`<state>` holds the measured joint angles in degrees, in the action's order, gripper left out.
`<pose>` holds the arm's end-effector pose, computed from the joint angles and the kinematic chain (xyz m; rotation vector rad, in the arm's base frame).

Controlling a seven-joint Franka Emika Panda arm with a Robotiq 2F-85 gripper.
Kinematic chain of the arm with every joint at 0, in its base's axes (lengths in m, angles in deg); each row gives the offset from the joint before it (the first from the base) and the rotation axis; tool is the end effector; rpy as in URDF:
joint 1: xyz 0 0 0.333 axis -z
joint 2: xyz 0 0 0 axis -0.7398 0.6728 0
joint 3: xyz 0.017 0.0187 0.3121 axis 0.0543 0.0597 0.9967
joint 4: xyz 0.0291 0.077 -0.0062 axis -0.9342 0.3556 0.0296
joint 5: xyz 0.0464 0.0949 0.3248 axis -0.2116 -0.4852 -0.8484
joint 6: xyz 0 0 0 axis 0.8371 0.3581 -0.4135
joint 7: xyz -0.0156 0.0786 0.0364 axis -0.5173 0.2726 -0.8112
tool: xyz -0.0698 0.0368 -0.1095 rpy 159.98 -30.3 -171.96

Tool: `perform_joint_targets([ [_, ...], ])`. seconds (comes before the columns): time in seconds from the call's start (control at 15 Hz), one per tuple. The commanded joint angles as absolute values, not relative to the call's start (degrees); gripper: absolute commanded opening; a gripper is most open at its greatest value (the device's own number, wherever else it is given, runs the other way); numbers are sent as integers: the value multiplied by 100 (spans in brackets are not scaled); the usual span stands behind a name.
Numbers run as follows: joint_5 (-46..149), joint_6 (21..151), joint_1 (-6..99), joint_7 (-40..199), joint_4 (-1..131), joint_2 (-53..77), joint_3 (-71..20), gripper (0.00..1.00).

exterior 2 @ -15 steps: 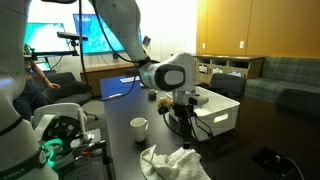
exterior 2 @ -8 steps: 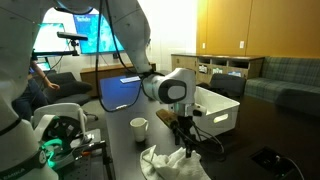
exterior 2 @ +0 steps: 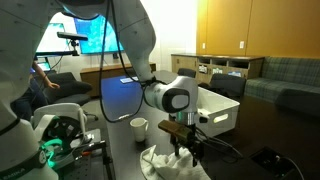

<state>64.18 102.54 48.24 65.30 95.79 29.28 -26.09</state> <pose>0.5173 -0.0452 0.1295 2.9387 0.5193 -0.2041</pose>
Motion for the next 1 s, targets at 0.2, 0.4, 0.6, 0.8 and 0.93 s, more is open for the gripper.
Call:
perform_joint_targets([
  [0.2, 6949, 10338, 4790, 5938, 9039, 3339, -2529, 100],
  [0.4, 6835, 10276, 4912, 5621, 8844, 3560, -2373, 100],
  [0.6, 6777, 10262, 5026, 5429, 8750, 3735, -2299, 71],
  [0.8, 6777, 10223, 5068, 5371, 8674, 3824, -2297, 52],
  [0.93, 6790, 10205, 5096, 5329, 8695, 3773, -2304, 37],
])
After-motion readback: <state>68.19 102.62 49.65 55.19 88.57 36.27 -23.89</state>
